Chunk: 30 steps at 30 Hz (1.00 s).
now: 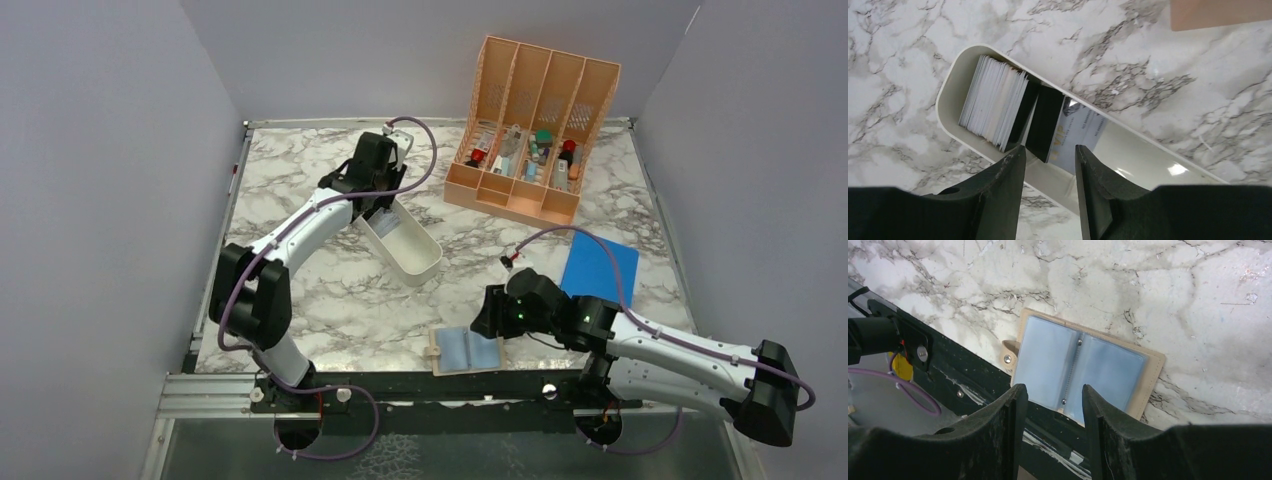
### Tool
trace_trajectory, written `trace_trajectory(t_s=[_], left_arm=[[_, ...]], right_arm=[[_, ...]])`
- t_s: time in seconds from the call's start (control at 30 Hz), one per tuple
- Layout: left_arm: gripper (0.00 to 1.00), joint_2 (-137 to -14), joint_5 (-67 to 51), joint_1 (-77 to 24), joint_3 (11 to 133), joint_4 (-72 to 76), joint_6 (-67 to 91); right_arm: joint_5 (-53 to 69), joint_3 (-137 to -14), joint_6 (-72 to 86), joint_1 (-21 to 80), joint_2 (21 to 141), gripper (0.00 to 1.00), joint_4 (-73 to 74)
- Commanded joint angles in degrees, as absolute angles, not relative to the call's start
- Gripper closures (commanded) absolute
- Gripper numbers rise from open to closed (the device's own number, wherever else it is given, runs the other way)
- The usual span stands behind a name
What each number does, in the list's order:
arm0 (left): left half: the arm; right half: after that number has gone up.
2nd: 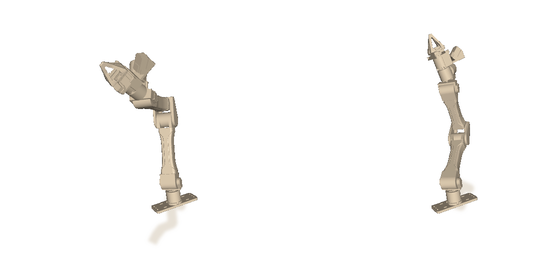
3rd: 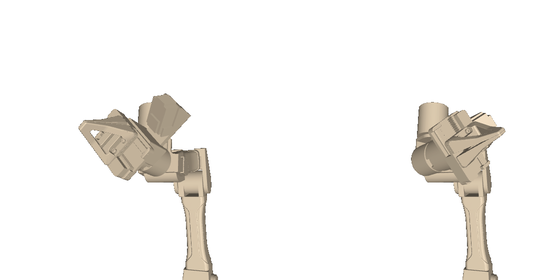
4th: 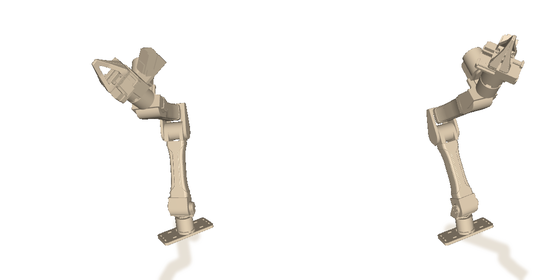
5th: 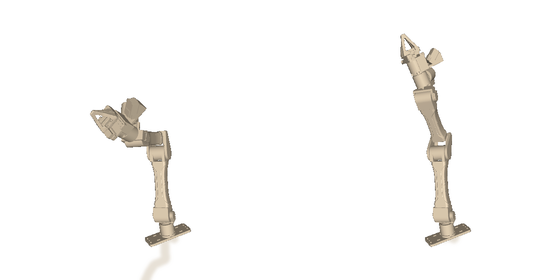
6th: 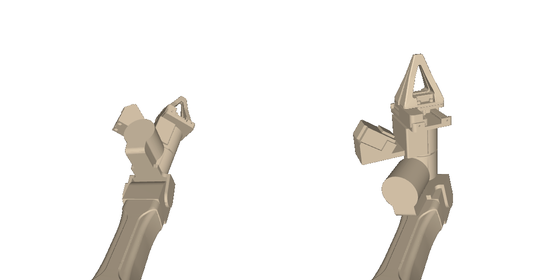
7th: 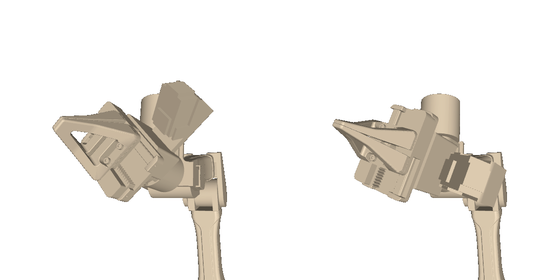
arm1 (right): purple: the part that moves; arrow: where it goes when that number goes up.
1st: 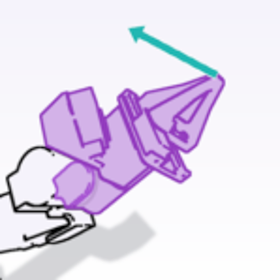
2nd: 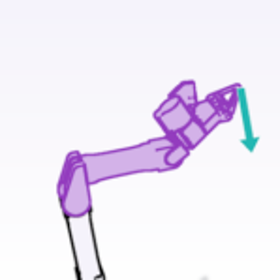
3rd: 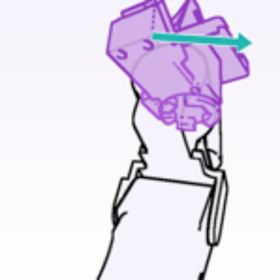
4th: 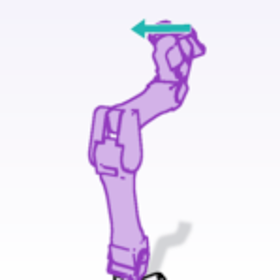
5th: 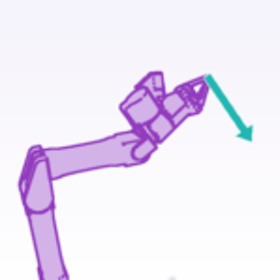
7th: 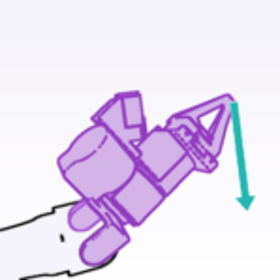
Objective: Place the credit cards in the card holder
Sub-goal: Pick up the credit card from the storage box.
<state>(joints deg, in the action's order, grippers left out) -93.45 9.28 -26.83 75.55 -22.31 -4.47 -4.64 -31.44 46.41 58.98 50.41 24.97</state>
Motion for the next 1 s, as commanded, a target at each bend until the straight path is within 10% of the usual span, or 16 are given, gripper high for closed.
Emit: trace_trajectory(t_s=[0.0, 0.5, 0.97], left_arm=[[0.56, -96.45, 8.38, -24.87, 76.92, -22.75, -12.13], [0.47, -104.58, 7.84, -23.56, 75.18, -17.24, -19.29], [0.58, -109.4, 8.76, -23.44, 76.03, -15.74, -20.26]], right_arm=[[-5.65, -33.43, 44.84, 59.12, 49.47, 0.51, 24.47], [-6.65, -36.05, 42.85, 59.15, 51.56, 0.51, 25.75], [-7.16, -34.55, 43.74, 59.22, 50.91, 0.51, 25.21]])
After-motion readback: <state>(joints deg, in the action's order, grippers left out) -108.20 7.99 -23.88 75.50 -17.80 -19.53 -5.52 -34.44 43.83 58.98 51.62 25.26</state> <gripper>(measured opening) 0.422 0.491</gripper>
